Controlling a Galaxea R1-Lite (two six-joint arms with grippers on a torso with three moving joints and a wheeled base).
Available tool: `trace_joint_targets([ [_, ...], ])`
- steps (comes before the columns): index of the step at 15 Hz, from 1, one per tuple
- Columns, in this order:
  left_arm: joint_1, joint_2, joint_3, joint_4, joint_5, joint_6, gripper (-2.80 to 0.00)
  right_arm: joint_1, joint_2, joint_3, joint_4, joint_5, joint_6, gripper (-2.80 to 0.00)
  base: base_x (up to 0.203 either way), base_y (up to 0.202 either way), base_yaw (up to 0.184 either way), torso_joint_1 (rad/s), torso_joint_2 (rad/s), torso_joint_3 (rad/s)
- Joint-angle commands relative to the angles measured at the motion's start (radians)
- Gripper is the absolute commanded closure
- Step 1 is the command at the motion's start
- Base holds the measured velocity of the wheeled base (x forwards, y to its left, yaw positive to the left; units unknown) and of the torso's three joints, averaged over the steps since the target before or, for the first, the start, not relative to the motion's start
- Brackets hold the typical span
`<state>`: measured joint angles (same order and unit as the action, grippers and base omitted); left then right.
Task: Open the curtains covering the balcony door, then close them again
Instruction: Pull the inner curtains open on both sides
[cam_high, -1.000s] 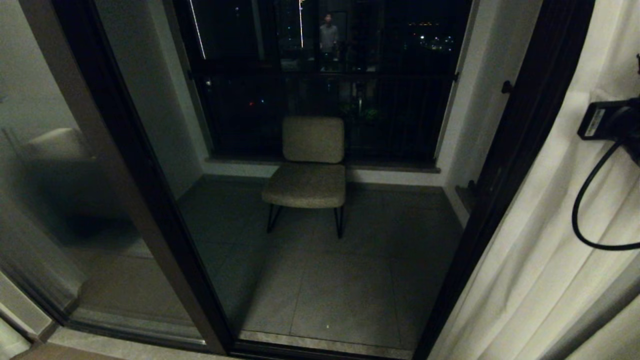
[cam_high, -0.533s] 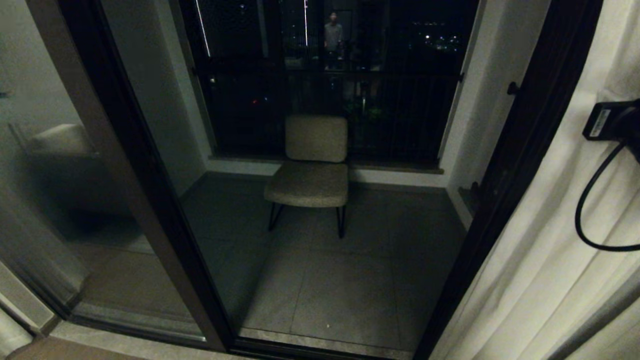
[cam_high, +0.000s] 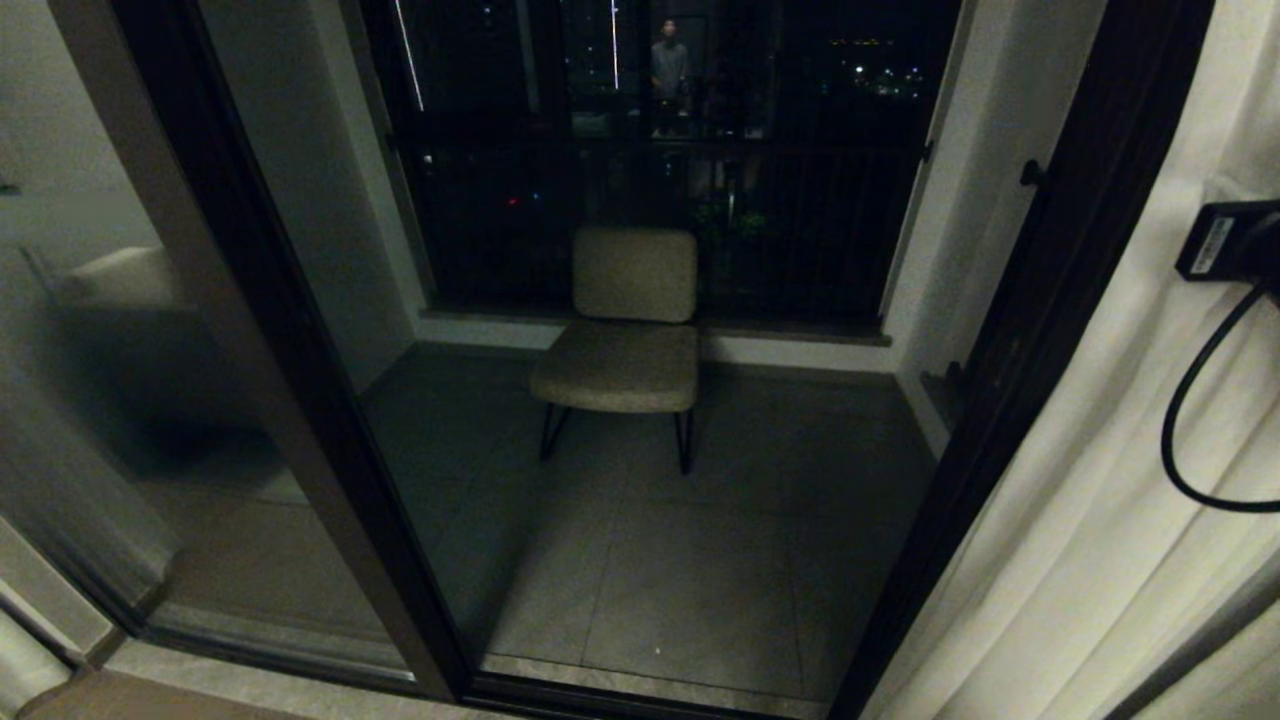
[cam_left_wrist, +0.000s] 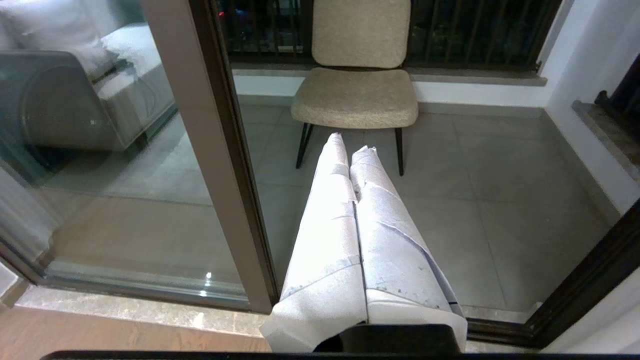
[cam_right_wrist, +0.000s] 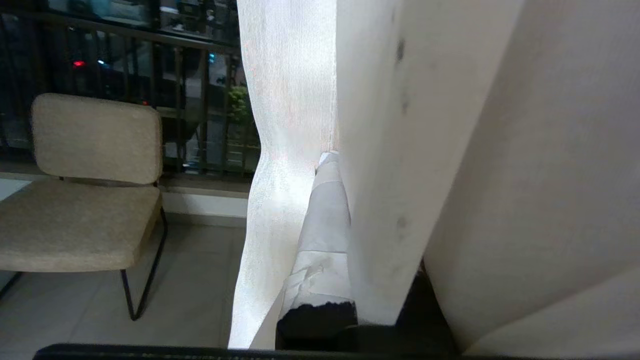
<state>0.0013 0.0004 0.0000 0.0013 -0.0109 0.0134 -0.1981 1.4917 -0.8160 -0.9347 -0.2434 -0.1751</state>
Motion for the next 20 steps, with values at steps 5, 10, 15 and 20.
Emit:
trace_joint_targets([
  [5,0.0,0.0,0.0,0.0,0.0,0.0,0.0,0.014,-0.155,0.129,-0.004,0.007,-0.009,0.0,0.0,0.0,0.0,0.0,0.0,0.0],
  [10,0.0,0.0,0.0,0.0,0.0,0.0,0.0,0.032,-0.333,0.232,0.079,0.018,-0.008,0.0,0.0,0.0,0.0,0.0,0.0,0.0],
  [15,0.0,0.0,0.0,0.0,0.0,0.0,0.0,0.031,-0.337,0.223,0.118,0.018,-0.001,0.0,0.0,0.0,0.0,0.0,0.0,0.0],
  [20,0.0,0.0,0.0,0.0,0.0,0.0,0.0,-0.085,-0.256,0.141,0.12,0.021,0.005,0.0,0.0,0.0,0.0,0.0,0.0,0.0],
])
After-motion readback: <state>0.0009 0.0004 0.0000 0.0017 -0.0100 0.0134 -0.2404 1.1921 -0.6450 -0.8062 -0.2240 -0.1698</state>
